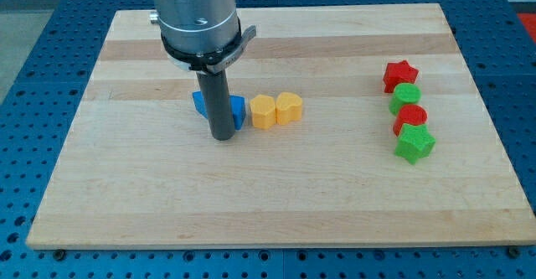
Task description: Adjust the blue triangle left to blue cube
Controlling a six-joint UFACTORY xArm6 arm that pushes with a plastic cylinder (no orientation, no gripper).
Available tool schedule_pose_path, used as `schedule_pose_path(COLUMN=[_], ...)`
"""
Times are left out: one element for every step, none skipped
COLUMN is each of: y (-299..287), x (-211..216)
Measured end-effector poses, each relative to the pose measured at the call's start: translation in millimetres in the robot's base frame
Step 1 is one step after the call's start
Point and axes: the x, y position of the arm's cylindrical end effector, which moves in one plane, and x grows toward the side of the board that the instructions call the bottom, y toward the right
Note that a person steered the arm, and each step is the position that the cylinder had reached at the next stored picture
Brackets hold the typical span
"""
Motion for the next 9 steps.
schedule_pose_path(y=[1,-7,-28,-54,-69,-71,-71,-62,-40], x=[0,7,10,8,-16,-47,-74,-94,-95])
